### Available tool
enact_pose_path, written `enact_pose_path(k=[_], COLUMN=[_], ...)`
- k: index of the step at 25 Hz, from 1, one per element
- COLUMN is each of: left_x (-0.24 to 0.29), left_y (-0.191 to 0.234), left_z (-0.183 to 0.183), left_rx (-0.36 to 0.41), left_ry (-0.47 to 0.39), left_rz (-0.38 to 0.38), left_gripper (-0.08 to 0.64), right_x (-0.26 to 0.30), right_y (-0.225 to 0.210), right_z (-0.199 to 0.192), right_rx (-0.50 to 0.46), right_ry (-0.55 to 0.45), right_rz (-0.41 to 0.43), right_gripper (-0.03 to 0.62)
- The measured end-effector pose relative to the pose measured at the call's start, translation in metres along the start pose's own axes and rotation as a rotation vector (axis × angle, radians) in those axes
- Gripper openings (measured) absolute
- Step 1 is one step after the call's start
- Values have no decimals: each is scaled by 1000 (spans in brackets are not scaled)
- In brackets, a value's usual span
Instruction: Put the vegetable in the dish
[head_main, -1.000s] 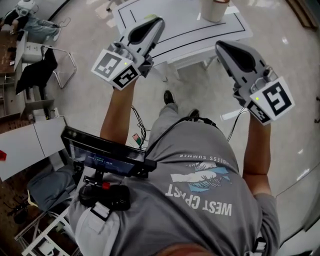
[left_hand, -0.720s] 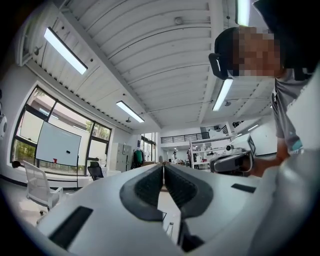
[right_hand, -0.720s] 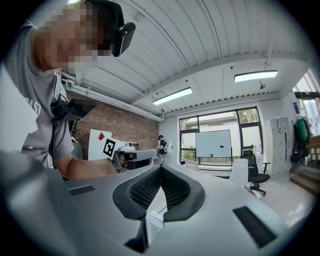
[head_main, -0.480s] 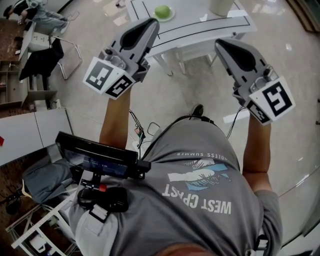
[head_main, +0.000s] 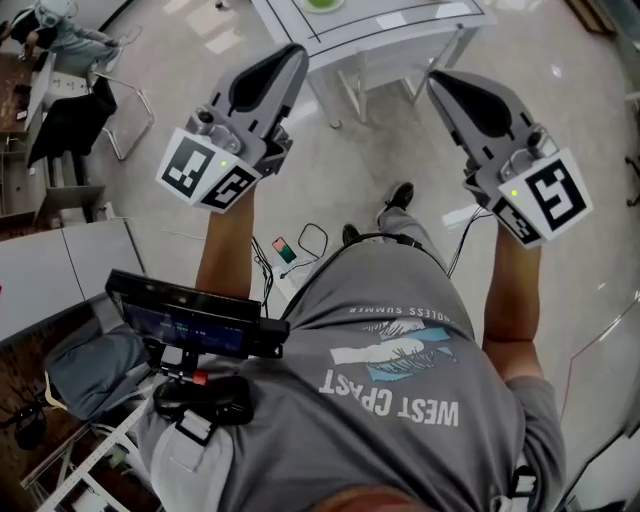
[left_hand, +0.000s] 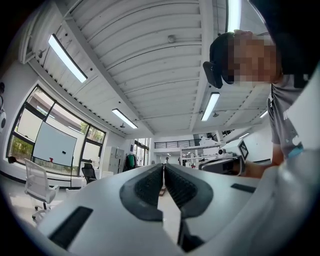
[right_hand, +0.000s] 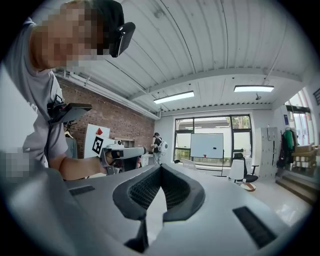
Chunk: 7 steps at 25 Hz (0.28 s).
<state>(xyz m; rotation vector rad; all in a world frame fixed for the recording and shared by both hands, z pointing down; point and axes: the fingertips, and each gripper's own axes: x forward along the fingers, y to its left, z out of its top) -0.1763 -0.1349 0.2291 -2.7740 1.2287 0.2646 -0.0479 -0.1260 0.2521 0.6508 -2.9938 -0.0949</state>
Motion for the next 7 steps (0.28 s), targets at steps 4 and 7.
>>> enact_pose_path(k=[4, 7], left_x=[4, 5], left_y=[-19, -36], left_z=[-1, 9], left_rx=[-4, -7], left_ry=[10, 10], left_rz=[-15, -23], left_gripper=[17, 17], right_x=[-20, -37], right_y=[7, 11], right_z=[1, 10], right_rx=[5, 5], right_ry=[10, 17], right_rz=[-13, -19], right_gripper=[6, 6])
